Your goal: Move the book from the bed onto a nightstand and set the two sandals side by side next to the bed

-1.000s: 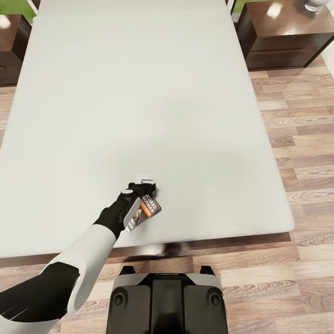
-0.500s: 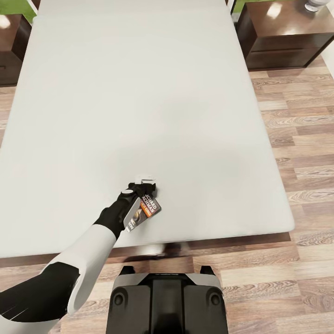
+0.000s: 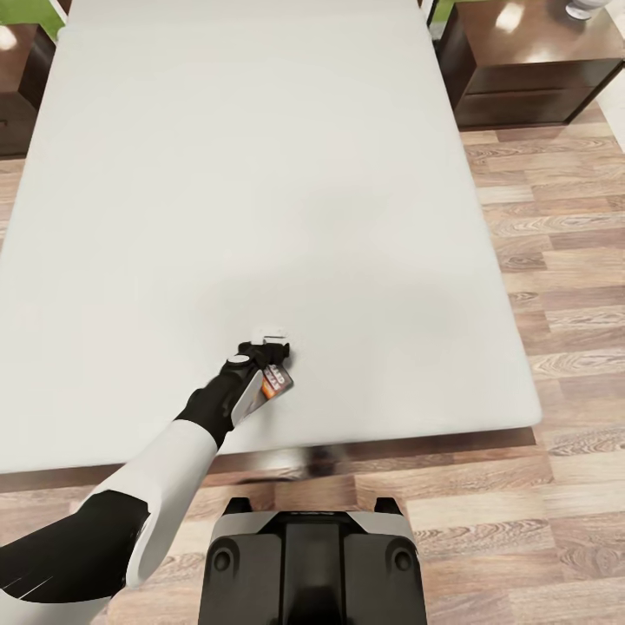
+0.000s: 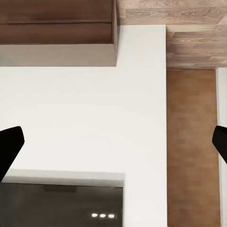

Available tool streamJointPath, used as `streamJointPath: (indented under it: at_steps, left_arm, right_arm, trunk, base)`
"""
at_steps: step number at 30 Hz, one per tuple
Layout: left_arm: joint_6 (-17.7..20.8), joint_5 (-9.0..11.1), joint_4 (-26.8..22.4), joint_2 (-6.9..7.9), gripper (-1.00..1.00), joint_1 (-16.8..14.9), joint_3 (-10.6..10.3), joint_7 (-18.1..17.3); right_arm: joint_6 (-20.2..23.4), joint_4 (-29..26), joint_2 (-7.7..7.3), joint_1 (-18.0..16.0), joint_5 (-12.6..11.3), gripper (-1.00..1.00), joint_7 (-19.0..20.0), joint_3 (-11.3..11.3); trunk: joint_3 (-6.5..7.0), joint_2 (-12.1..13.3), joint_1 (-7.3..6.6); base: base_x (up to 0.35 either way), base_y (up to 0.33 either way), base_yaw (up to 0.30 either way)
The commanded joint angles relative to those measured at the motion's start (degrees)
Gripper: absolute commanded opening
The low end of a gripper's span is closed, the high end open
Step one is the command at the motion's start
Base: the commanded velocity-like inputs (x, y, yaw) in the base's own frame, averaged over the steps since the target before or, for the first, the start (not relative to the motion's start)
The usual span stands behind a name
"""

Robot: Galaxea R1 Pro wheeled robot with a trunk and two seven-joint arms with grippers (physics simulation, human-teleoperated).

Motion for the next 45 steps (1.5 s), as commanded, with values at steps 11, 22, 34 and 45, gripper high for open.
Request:
streamJointPath:
  at_steps: [11,22,34,45]
  left_arm:
    - [0.37,1.65,0.11,0.05,1.0,0.03,-0.28,1.17]
    - [0.36,1.66,0.11,0.07,1.0,0.03,-0.28,1.24]
    - [0.29,1.66,0.11,0.12,1.0,0.03,-0.27,1.2]
    - [0.27,1.66,0.11,0.13,1.0,0.04,-0.28,1.19]
  right_arm:
    - [-0.32,0.1,-0.02,-0.01,0.43,1.0,0.16,-0.45]
    - [-0.32,0.1,-0.03,-0.01,0.43,1.0,0.15,-0.45]
    - [-0.32,0.1,0.0,-0.01,0.43,1.0,0.12,-0.45]
    - [-0.32,0.1,0.0,-0.01,0.43,1.0,0.12,-0.45]
  trunk:
    - [-0.03,-0.03,0.02]
    - [-0.03,-0.03,0.02]
    - [-0.03,-0.03,0.02]
    - [-0.03,-0.03,0.02]
  base:
    - [-0.026,-0.021,0.0]
    - [-0.066,0.004,0.0]
    - [-0.015,0.002,0.0]
    - [-0.002,0.0,0.0]
